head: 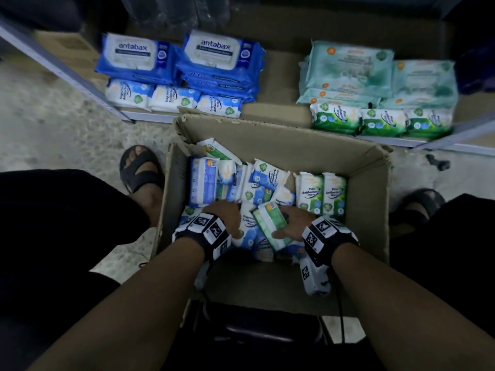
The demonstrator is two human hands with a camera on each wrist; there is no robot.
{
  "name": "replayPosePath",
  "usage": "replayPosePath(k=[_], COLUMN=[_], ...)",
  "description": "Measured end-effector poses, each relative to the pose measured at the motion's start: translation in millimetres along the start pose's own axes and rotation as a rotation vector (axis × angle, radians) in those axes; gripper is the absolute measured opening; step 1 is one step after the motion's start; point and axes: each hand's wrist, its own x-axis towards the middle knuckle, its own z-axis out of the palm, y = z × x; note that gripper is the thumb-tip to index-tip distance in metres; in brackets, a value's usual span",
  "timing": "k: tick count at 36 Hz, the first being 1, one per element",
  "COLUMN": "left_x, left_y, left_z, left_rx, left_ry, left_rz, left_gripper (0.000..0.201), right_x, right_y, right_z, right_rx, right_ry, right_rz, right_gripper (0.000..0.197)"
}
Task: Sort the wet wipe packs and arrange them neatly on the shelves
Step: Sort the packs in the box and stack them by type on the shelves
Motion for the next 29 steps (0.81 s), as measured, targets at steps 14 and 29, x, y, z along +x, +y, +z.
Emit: replayPosePath(k=[14,29], left_x=[-14,16], left_y=[11,-13], left_z=[-7,-41], left_rx=[-0.006,-0.351], left_ry=[-0.056,0.803], left_rz=[-0.09,-0.3], left_gripper=[0.041,0.071], right_x=[-14,-2], right_y=[-3,14], right_z=[0,2], right_rx=[-0.346,-0.217], right_ry=[-0.094,-0.011], right_rz=[-0.084,-0.064], right_gripper=[0.054,0.046])
